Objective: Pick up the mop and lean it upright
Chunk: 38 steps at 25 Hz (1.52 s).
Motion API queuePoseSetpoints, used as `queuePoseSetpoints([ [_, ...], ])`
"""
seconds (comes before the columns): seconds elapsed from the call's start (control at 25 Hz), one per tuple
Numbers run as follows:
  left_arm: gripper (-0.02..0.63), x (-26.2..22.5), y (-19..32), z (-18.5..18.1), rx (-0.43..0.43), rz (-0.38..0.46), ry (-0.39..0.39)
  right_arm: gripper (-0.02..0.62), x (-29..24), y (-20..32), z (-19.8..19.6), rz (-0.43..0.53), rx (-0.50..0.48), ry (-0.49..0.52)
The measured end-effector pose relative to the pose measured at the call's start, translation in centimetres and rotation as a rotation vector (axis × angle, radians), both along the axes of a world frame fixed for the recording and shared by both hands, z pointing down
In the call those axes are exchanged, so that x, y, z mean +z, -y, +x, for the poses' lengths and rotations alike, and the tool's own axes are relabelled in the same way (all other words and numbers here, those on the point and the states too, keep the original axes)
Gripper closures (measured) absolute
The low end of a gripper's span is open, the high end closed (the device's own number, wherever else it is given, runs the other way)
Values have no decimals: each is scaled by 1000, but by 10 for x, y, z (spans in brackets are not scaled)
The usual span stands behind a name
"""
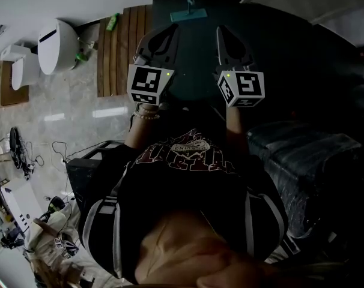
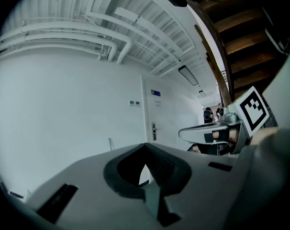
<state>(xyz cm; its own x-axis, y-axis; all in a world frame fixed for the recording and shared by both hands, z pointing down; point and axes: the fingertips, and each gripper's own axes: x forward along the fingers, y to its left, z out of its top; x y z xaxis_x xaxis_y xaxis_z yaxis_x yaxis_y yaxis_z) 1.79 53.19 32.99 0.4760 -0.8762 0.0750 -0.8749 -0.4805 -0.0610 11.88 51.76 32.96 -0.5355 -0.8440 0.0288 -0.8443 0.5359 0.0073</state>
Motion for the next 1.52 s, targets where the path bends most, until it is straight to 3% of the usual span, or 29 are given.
queuePoseSetpoints([
  [0.32, 566, 15, 70, -35, 14, -10, -28, 581, 12, 61, -23, 6, 45, -30],
  [0.96, 566, 18, 188, -71, 149, -8, 20, 581, 20, 172, -94, -38, 91, -42],
  [1.52, 566, 28, 273, -77, 123, -43, 6, 581, 24, 262, -101, -57, 65, -56],
])
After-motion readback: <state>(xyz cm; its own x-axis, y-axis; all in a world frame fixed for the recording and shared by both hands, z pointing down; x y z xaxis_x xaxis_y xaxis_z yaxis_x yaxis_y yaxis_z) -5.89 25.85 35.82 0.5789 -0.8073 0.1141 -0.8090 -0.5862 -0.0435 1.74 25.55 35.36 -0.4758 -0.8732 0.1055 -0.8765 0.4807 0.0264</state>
